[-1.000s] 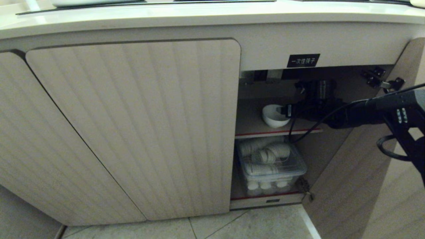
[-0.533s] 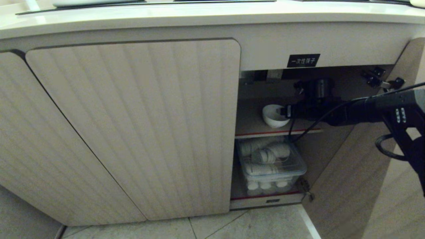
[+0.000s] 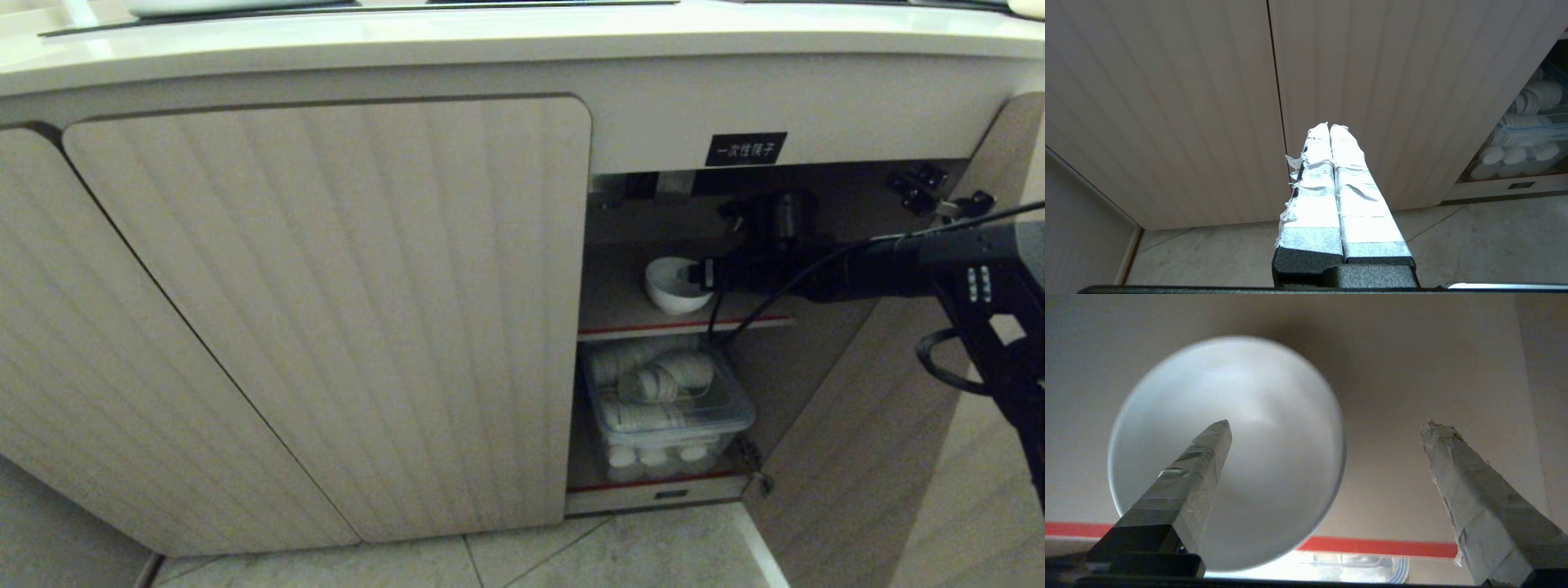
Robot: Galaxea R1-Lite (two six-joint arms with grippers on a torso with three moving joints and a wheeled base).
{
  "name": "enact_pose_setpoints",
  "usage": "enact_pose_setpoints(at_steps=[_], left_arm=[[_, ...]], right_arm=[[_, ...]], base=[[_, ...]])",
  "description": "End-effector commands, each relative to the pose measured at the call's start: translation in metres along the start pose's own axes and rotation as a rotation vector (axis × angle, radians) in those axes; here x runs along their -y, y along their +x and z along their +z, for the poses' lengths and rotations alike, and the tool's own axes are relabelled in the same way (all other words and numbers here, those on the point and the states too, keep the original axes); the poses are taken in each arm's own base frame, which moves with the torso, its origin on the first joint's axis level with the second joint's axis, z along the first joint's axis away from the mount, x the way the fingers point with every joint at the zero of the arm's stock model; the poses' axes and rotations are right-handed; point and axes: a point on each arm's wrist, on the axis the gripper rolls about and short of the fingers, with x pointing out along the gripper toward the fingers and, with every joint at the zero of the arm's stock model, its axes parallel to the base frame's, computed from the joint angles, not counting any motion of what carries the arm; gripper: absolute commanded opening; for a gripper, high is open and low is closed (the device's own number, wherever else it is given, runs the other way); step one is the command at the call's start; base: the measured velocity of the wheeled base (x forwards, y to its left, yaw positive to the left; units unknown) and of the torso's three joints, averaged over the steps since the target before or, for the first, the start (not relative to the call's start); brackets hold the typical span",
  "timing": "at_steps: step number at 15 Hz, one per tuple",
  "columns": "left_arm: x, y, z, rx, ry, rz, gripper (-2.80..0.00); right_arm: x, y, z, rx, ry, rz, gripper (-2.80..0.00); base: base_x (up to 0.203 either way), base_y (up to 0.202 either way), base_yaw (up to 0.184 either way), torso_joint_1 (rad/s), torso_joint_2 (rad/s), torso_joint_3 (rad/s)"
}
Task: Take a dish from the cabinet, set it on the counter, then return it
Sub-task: Take the bowl from the cabinet
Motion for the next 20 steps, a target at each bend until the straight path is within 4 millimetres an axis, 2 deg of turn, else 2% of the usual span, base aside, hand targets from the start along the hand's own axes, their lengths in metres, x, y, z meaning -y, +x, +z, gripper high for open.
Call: enact_pose_setpoints(at_steps=[1,20], left_arm=[[0.0000,0.0000,-0.0001,0.000,0.000,0.000,-2.80],[0.0000,-0.0001,0.0003,0.001,0.000,0.000,-2.80]], right_arm=[[-0.0002,0.0027,0.0029,0.011,0.001,0.001,0.00],[-0.0008,0.0054,-0.0043,-0.086,0.002,0.002,0.00]], base=[[0.000,0.000,0.000,0.000,0.00,0.000],[0.000,0.000,0.000,0.000,0.00,0.000]])
